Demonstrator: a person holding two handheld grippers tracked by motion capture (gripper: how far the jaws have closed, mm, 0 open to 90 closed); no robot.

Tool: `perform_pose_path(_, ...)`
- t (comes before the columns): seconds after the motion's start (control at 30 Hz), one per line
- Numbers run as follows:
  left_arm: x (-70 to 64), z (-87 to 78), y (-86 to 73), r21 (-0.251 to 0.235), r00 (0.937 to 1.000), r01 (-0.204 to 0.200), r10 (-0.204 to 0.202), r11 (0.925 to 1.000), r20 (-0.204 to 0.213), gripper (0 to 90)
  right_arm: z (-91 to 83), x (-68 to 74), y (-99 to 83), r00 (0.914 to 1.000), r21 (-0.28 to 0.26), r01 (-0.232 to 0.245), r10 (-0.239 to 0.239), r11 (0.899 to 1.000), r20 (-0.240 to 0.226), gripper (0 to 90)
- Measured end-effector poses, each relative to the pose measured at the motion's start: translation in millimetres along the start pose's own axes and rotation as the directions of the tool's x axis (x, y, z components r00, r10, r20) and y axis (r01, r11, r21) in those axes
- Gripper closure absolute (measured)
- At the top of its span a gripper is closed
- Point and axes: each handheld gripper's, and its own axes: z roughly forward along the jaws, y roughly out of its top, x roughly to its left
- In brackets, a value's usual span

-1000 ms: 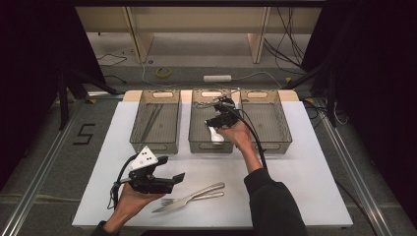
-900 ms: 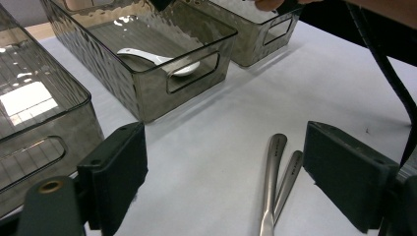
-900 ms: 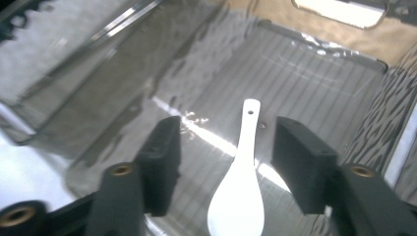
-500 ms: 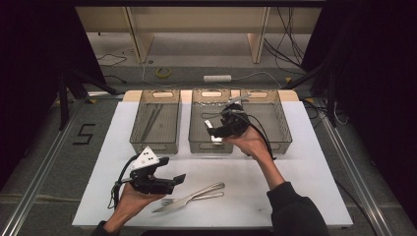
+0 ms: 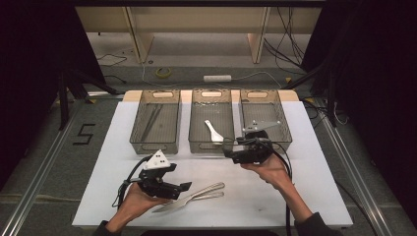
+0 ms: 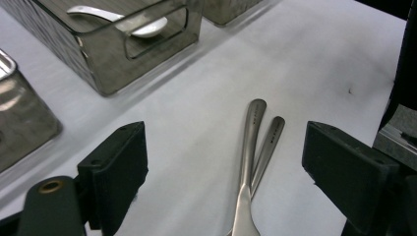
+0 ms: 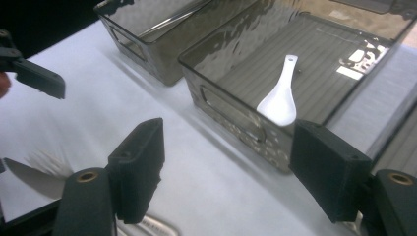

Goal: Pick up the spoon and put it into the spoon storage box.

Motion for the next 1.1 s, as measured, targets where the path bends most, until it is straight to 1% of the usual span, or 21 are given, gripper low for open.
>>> perform_pose_path(0.03, -0.7, 1.5, 0.1, 0.01, 1.0, 0.004, -0.004, 0.9999, 0.004, 16.9, -2.6, -0.5, -4.2, 0.9999, -0.012, -0.011, 0.011, 1.0, -0.004, 30.3)
perform_pose_path(0.1, -1.2, 3.9, 0.1, 0.03, 1.0, -0.003, 0.003, 0.9996, 0.008, 17.1, -6.7, -1.2, -12.4, 0.9999, -0.028, -0.017, 0.017, 0.999, 0.0, 30.3)
perform_pose_path(0.17, -2.6, 7.1, 0.2, 0.05, 0.9999, -0.007, 0.006, 0.9987, 0.011, 17.2, -10.8, -2.2, -20.3, 0.9995, -0.043, -0.032, 0.031, 0.999, -0.011, 30.3)
perform_pose_path(0.27, -3.8, 10.4, 1.2, 0.074, 0.9998, -0.018, 0.017, 0.9971, 0.011, 17.2, -17.2, -2.9, -31.5, 0.9988, -0.07, -0.049, 0.048, 0.996, -0.013, 30.3)
perform_pose_path(0.33, -4.5, 12.2, 2.0, 0.084, 0.9997, -0.017, 0.016, 0.9963, 0.017, 17.2, -21.5, -3.3, -36.8, 0.9989, -0.077, -0.047, 0.046, 0.996, -0.01, 30.3)
perform_pose_path(0.4, -4.4, 13.5, 2.7, 0.097, 0.9996, -0.023, 0.021, 0.995, 0.02, 17.2, -26.1, -4.3, -40.8, 0.998, -0.089, -0.061, 0.059, 0.994, -0.021, 30.3)
perform_pose_path(0.5, -4.8, 17.4, 3.3, 0.119, 0.9995, -0.026, 0.024, 0.9926, 0.022, 17.4, -30.0, -4.4, -45.4, 0.9976, -0.106, -0.067, 0.064, 0.992, -0.024, 30.3)
perform_pose_path(0.6, -5.2, 19.9, 4.3, 0.142, 0.999, -0.039, 0.035, 0.989, 0.027, 17.8, -32.4, -3.0, -51.5, 0.9972, -0.121, -0.072, 0.069, 0.99, -0.029, 30.3)
perform_pose_path(0.7, -6.0, 22.7, 5.6, 0.163, 0.9987, -0.046, 0.041, 0.9856, 0.03, 18.2, -32.8, -2.7, -56.4, 0.9968, -0.125, -0.077, 0.073, 0.989, -0.033, 30.3)
perform_pose_path(0.8, -5.9, 26.1, 6.4, 0.189, 0.9982, -0.056, 0.051, 0.9804, 0.033, 18.3, -33.3, -2.8, -60.1, 0.9959, -0.127, -0.086, 0.082, 0.988, -0.037, 30.3)
perform_pose_path(0.9, -6.1, 29.1, 6.9, 0.201, 0.9984, -0.051, 0.045, 0.9782, 0.035, 18.4, -35.0, -2.7, -63.4, 0.9955, -0.133, -0.091, 0.086, 0.987, -0.041, 30.2)
perform_pose_path(0.93, -6.0, 29.9, 7.5, 0.212, 0.998, -0.057, 0.05, 0.9756, 0.038, 18.5, -36.0, -2.7, -64.6, 0.9959, -0.138, -0.087, 0.083, 0.987, -0.037, 30.2)
perform_pose_path(1.0, -6.9, 31.7, 7.8, 0.217, 0.9979, -0.058, 0.05, 0.9745, 0.042, 18.5, -38.6, -2.2, -66.9, 0.995, -0.146, -0.096, 0.09, 0.985, -0.043, 29.6)
perform_pose_path(1.1, -8.1, 34.8, 8.9, 0.239, 0.997, -0.07, 0.06, 0.9684, 0.049, 18.8, -42.4, -1.7, -70.8, 0.9946, -0.153, -0.099, 0.093, 0.983, -0.046, 29.0)
